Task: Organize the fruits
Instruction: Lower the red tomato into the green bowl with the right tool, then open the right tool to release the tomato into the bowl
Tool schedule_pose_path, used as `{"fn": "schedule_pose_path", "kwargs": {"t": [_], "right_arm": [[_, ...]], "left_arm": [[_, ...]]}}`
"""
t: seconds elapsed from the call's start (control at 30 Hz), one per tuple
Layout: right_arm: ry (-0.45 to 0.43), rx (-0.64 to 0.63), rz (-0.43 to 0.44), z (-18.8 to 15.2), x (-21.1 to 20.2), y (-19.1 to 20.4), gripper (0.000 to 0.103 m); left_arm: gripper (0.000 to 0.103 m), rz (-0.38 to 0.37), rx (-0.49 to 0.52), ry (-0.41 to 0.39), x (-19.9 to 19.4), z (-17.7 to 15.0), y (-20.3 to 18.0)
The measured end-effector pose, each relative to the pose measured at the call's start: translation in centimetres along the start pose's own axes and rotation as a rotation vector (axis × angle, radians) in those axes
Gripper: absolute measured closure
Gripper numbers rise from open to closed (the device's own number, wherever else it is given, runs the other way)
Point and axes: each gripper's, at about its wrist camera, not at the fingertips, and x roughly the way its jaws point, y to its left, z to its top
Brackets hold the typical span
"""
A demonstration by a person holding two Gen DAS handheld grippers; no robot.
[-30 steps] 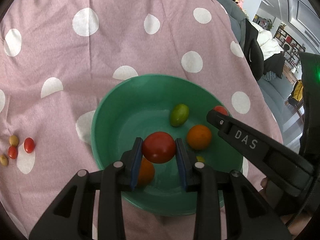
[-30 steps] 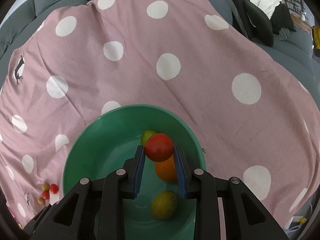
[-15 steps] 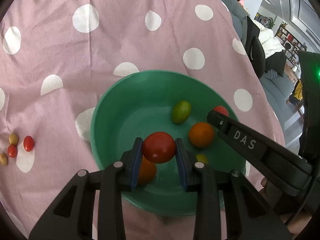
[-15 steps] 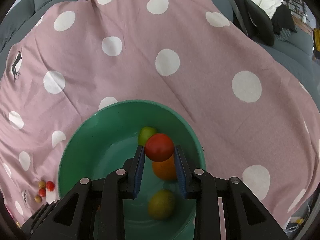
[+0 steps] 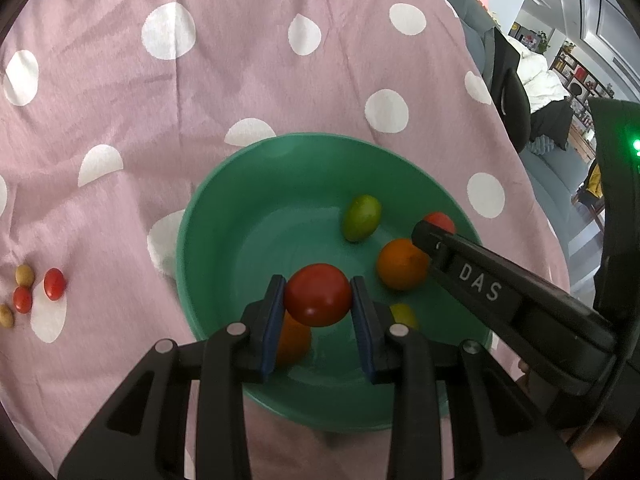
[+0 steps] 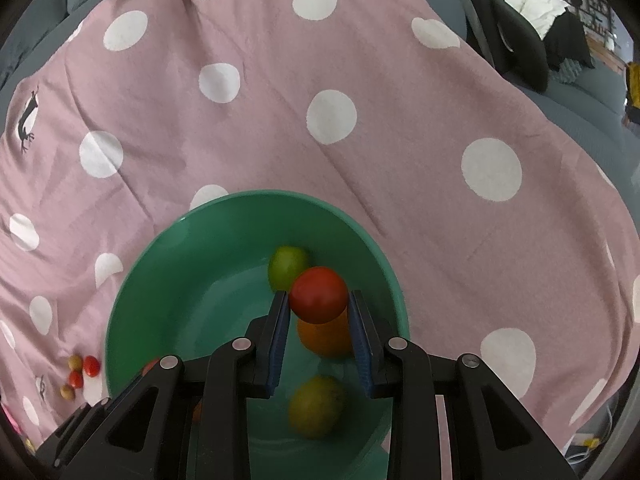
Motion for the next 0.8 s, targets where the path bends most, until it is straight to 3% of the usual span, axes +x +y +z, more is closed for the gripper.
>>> {"fn": "schedule_pose_path", "kwargs": {"t": [0.17,0.23,0.3,0.37,0.57,0.7,0.8], "right_arm": [[-0.021,-0.007,-0.009,0.1,-0.6,0.1,0.071],[-0.028,-0.01,0.002,0.2,-0.9,0.1,0.062],[-0.042,-0.008,0.021,0.2,-1.3,0.1,0.053],[-0.049,-0.007,0.05,0.3,-1.6,0.3,0.053],[-0.065,-0.005,0.121,0.4,-2.5,1.5,0.053],[-0.085,-0.071,0.194,0.1,-3.5,4.7,0.053],[-0.092,-0.182,0.268,-0.9,-4.0,9.0,0.053]], "left_arm": [[0.065,-0.01,-0.006,-0.016,-1.0,0.2,0.3],[0.049,-0.009,-0.025,-0.039,-2.2,0.4,1.0],[0.04,0.004,-0.055,-0.076,-3.7,0.5,2.4],[0.032,0.041,-0.096,-0.118,-5.5,0.6,4.3],[0.03,0.129,-0.236,-0.219,-10.7,0.4,10.7],[0.029,0.283,-0.393,-0.264,-13.7,-1.3,16.7],[0.029,0.376,-0.497,-0.243,-14.3,-3.2,21.1]]}}
